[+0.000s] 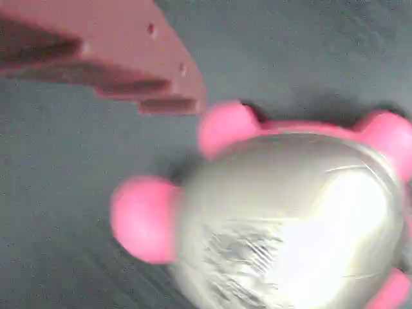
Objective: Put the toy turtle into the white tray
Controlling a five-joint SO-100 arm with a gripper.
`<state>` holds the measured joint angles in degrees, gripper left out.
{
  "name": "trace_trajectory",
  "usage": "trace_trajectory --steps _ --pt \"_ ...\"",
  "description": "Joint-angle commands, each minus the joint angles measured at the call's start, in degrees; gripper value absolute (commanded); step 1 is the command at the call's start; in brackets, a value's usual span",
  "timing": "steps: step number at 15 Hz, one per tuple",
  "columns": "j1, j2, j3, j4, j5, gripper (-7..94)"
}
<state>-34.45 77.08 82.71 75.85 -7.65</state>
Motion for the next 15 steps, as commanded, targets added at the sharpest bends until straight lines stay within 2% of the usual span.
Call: trace_trajectory --steps 1,8,15 --pt "-1.23 -1.85 -6.59 0.44 -2.02 45" --pt "-0.7 -8.79 -12.13 4.66 -4.75 61" --pt "0.35 -14.41 -12.04 3.6 -4.75 61"
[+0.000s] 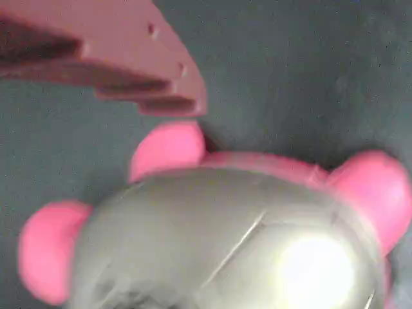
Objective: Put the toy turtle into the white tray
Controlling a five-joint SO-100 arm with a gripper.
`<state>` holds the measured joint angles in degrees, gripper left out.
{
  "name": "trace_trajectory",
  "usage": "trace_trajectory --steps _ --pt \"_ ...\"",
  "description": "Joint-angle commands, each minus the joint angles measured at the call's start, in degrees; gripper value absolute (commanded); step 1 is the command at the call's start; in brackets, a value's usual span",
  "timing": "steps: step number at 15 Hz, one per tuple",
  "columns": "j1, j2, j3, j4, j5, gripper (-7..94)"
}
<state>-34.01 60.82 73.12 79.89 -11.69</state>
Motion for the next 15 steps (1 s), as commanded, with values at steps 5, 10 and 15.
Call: trace_trajectory --steps 5,10,15 --pt "-0.09 -1.85 -2.99 -3.08 -0.53 61" --pt "-0.18 -3.16 -5.01 -2.37 -0.18 46" --pt "-0.09 -3.16 -5.36 -2.72 0.44 13"
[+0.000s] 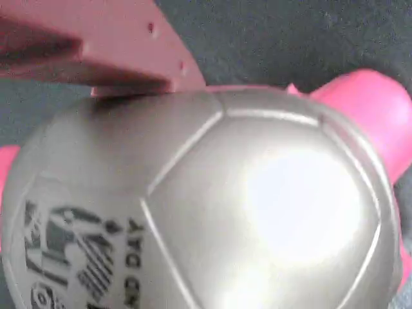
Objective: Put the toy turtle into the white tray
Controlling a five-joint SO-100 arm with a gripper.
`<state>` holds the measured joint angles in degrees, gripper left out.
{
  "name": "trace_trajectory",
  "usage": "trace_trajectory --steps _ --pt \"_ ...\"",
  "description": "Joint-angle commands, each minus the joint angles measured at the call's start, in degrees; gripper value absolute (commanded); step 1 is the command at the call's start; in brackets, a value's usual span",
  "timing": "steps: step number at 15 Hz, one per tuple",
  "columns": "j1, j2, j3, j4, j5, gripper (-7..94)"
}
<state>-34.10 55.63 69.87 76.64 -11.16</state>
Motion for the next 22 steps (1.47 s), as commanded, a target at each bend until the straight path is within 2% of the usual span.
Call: trace_trajectory --steps 1,3,7,11,15,17,20,22 --pt "0.09 2.11 -2.11 0.35 0.88 9" --pt "0.09 4.57 -1.32 1.14 2.2 0" --pt "3.16 19.34 3.16 4.92 3.52 0" --pt "9.93 33.93 4.48 13.45 3.52 0" --pt "24.17 44.47 3.25 19.42 4.75 0" --pt "33.4 42.89 -2.11 23.12 4.57 0" --pt "45.7 36.74 -10.55 23.82 4.48 0" --pt "51.68 28.83 -19.78 23.99 7.03 0"
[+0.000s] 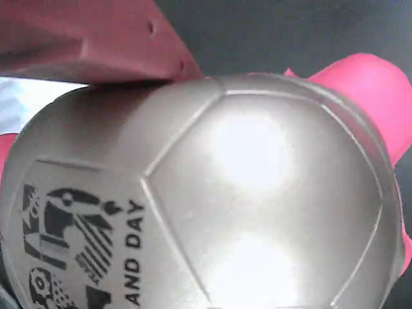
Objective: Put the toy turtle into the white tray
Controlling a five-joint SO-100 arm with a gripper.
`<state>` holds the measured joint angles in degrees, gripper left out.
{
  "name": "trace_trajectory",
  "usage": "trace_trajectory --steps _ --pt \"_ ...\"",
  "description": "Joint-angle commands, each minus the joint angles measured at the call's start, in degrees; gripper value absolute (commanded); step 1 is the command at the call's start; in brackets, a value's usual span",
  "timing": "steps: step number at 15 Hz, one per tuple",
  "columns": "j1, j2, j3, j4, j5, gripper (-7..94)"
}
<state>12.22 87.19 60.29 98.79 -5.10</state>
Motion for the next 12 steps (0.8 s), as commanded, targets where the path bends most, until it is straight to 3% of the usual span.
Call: trace_trajectory --steps 1,7,12 --pt "7.91 -7.21 -16.0 2.29 2.46 0" --pt "18.02 -32.43 -44.91 2.72 9.76 0" --pt "21.01 -43.59 -53.44 2.46 10.63 0"
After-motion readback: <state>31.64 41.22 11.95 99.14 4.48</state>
